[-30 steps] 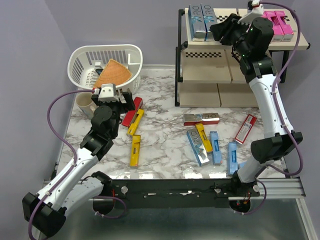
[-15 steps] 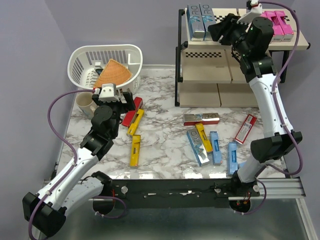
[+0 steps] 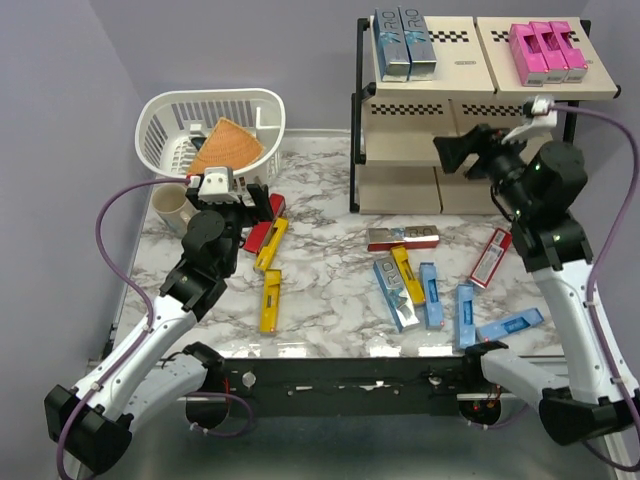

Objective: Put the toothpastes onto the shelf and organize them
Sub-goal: Move the toothpaste to the center of the board.

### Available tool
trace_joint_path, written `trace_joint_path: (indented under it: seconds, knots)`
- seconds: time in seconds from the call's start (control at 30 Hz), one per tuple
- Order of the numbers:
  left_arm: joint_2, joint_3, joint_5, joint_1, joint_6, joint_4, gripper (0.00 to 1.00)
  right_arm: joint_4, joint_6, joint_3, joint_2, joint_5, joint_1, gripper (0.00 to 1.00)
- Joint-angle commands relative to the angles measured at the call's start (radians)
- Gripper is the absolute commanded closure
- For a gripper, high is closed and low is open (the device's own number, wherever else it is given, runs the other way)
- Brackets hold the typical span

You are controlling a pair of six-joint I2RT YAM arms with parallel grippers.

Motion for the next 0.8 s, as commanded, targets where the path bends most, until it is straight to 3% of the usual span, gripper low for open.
trace_joint_path:
  seconds: [0.0,0.13,0.23,0.57,0.77]
  knots:
    - [-0.013,0.03,0.037,-0.001,-0.016,-0.01,0.01,-0.044,0.059,-0.282,-0.128,-0.037,0.0,0.09]
    - [-0.013,0.032,0.043,-0.003,-0.018,-0.011,0.01,-0.056,0.105,-0.556,-0.226,-0.089,0.021,0.05]
    - [-0.012,0.03,0.043,-0.003,-0.016,-0.011,0.01,-0.108,0.122,-0.646,-0.263,-0.09,0.069,0.04]
    - [0.02,0.035,0.06,-0.003,-0.014,-0.018,0.01,-0.266,0.349,-0.922,-0.355,0.195,0.409,0.03]
    - [0.037,0.038,0.07,-0.005,-0.016,-0.022,0.01,-0.268,0.459,-0.985,-0.263,0.31,0.575,0.02]
